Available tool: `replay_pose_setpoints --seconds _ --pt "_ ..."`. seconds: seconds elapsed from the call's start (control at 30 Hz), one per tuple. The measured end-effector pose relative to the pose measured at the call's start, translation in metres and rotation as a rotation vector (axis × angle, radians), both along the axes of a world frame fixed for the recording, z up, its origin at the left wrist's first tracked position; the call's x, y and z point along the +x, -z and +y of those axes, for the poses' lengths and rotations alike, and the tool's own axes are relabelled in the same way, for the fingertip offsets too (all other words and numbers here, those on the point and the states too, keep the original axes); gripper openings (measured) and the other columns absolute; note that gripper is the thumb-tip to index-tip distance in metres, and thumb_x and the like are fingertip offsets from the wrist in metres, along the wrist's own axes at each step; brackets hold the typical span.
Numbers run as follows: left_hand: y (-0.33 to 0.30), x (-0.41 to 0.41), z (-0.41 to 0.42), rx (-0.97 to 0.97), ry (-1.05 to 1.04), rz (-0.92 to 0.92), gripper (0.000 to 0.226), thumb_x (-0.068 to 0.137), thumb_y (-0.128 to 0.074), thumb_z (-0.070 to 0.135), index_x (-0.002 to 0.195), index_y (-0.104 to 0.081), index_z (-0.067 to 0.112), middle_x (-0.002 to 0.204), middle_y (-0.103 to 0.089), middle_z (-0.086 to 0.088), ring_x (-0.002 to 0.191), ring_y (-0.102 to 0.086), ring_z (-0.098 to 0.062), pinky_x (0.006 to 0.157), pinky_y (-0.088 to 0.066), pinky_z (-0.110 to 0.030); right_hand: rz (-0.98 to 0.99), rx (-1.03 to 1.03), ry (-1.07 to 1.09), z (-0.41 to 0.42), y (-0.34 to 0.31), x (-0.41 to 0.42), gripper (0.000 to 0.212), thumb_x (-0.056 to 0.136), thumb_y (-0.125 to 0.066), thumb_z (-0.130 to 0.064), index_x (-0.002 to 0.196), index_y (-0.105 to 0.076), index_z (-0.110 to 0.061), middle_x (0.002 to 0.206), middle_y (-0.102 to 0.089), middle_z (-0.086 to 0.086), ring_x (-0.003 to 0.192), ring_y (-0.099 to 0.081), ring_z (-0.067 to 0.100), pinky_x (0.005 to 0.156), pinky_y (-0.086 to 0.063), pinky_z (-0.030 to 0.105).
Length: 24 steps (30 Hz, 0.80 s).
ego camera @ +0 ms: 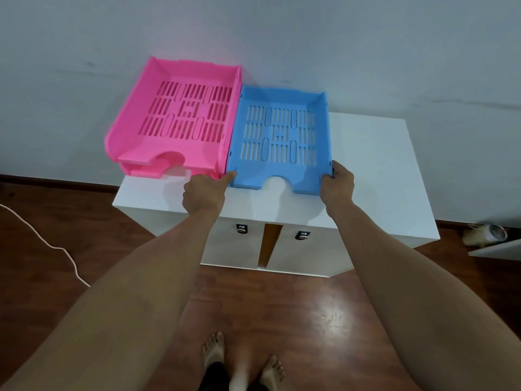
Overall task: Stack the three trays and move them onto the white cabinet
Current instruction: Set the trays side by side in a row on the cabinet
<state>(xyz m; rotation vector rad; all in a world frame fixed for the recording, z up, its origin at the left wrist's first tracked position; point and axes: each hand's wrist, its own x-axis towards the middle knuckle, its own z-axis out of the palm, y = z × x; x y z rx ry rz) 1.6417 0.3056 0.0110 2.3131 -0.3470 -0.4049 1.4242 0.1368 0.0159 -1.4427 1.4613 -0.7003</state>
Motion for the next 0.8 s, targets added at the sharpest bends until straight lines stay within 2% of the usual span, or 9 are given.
replay_pose_setpoints --seconds 0.13,0.33,0.43,0.47,0.5,0.53,0.57,0.67,0.8 --pt "0.004 0.0 -0.003 -0.009 -0.02 0.005 0.067 0.065 -0.072 0.08 0.051 -0.049 0.018 0.052 -0.057 0.0 0.051 -0.058 -0.021 0.053 -0.039 -0.029 0.019 -0.016 -0.008 -0.001 0.0 0.003 0.027 0.08 -0.034 0.011 0.081 -0.051 -0.01 0.066 -0.043 -0.003 0.056 -0.032 0.015 0.051 -0.028 0.023" --pt "0.003 -0.001 -0.001 -0.032 0.002 0.013 0.068 0.065 -0.069 0.083 0.05 -0.047 0.02 0.053 -0.057 0.001 0.054 -0.058 -0.022 0.057 -0.04 -0.031 0.02 -0.009 -0.029 -0.001 -0.002 0.001 0.013 0.086 -0.045 0.006 0.083 -0.052 -0.004 0.071 -0.046 0.0 0.059 -0.034 0.016 0.049 -0.031 0.019" --pt "-0.006 -0.004 0.004 -0.036 0.038 -0.022 0.073 0.061 -0.067 0.087 0.048 -0.04 0.02 0.046 -0.049 0.004 0.046 -0.05 -0.017 0.051 -0.033 -0.027 0.045 -0.037 -0.044 0.002 -0.011 -0.001 0.031 0.094 -0.06 -0.01 0.077 -0.038 -0.025 0.078 -0.042 -0.006 0.064 -0.036 0.012 0.054 -0.035 0.017" --pt "-0.009 -0.005 0.008 -0.038 0.056 -0.042 0.074 0.062 -0.068 0.086 0.048 -0.038 0.02 0.045 -0.045 0.005 0.044 -0.047 -0.017 0.05 -0.031 -0.026 0.069 -0.04 -0.057 0.004 -0.014 -0.001 0.025 0.096 -0.061 -0.014 0.087 -0.045 -0.03 0.088 -0.049 -0.006 0.072 -0.046 0.013 0.064 -0.043 0.02" --pt "-0.013 -0.005 0.012 -0.046 0.078 -0.064 0.073 0.063 -0.069 0.083 0.047 -0.037 0.02 0.044 -0.043 0.005 0.043 -0.044 -0.016 0.05 -0.031 -0.026 0.089 -0.063 -0.072 0.009 -0.02 -0.002 0.016 0.099 -0.061 -0.017 0.108 -0.056 -0.029 0.106 -0.058 0.0 0.089 -0.058 0.019 0.077 -0.05 0.027" --pt "-0.016 -0.004 0.015 -0.06 0.098 -0.084 0.071 0.065 -0.071 0.08 0.047 -0.038 0.019 0.044 -0.043 0.006 0.043 -0.044 -0.016 0.051 -0.032 -0.026 0.12 -0.1 -0.075 0.012 -0.024 -0.001 0.035 0.1 -0.06 -0.017 0.135 -0.056 -0.021 0.13 -0.061 0.008 0.113 -0.062 0.026 0.094 -0.053 0.034" --pt "-0.02 -0.004 0.019 -0.074 0.114 -0.101 0.067 0.068 -0.072 0.077 0.048 -0.044 0.019 0.046 -0.048 0.008 0.045 -0.048 -0.016 0.053 -0.036 -0.026 0.145 -0.142 -0.078 0.017 -0.032 0.0 0.05 0.102 -0.058 -0.016 0.15 -0.048 -0.014 0.146 -0.055 0.012 0.13 -0.057 0.029 0.106 -0.051 0.039" --pt "-0.035 -0.001 0.029 -0.114 0.126 -0.156 0.044 0.076 -0.07 0.065 0.068 -0.065 0.023 0.067 -0.066 0.011 0.068 -0.066 -0.019 0.069 -0.053 -0.033 0.142 -0.233 -0.103 0.029 -0.052 0.01 0.053 0.102 -0.056 -0.013 0.154 -0.045 -0.01 0.151 -0.052 0.015 0.137 -0.053 0.032 0.112 -0.048 0.049" --pt "-0.052 0.016 0.05 -0.164 0.121 -0.265 0.028 0.086 -0.066 0.045 0.096 -0.067 0.018 0.083 -0.067 0.002 0.082 -0.067 -0.026 0.072 -0.049 -0.033 0.062 -0.222 -0.168 0.047 -0.068 0.03 0.046 0.102 -0.053 -0.008 0.148 -0.051 -0.009 0.145 -0.056 0.013 0.127 -0.061 0.028 0.104 -0.054 0.045"
